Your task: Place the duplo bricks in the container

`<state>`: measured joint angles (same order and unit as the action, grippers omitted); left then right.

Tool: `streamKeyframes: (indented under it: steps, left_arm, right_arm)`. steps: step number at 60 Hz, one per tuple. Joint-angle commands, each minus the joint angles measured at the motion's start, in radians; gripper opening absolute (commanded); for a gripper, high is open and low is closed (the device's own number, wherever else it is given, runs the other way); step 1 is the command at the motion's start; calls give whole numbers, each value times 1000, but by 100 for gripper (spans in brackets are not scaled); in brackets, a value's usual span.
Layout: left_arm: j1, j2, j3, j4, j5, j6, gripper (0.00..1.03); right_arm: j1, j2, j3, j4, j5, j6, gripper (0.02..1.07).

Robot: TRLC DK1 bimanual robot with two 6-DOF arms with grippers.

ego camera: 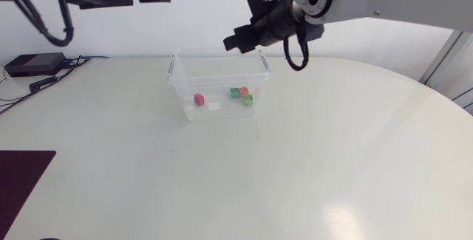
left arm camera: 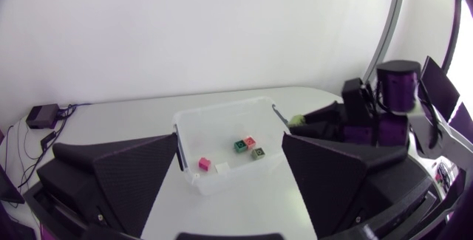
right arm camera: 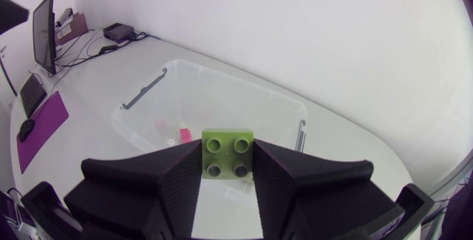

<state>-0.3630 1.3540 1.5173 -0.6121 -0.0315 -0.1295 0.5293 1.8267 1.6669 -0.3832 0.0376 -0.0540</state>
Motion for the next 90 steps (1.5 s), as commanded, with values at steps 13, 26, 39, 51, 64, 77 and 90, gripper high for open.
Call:
streamKeyframes:
  steps: [13, 26, 39, 51, 64, 77, 90]
  left_arm:
    - [-11, -197, -310, 3, 4, 22, 99]
    - [25, -334, -405, 8, 2, 51, 99]
    - [87, -504, -533, 32, -4, 82, 99]
    - [141, -621, -643, 60, -16, 128, 99]
    - [207, -740, -779, 140, -24, 174, 99]
    - [272, -836, -907, 226, -24, 203, 99]
    - [346, -906, -1002, 287, -30, 188, 99]
  right_arm:
    - [14, 212, 169, -37, 44, -17, 103]
    - [9, 108, 96, -37, 61, -15, 103]
    - [-34, -204, -177, 55, 117, -56, 103]
    - [-138, -477, -438, 124, 142, -113, 103]
    - [-221, -716, -673, 193, 145, -118, 103]
    - [-302, -942, -929, 296, 153, -152, 103]
    - [-347, -1126, -1073, 308, 153, -167, 103]
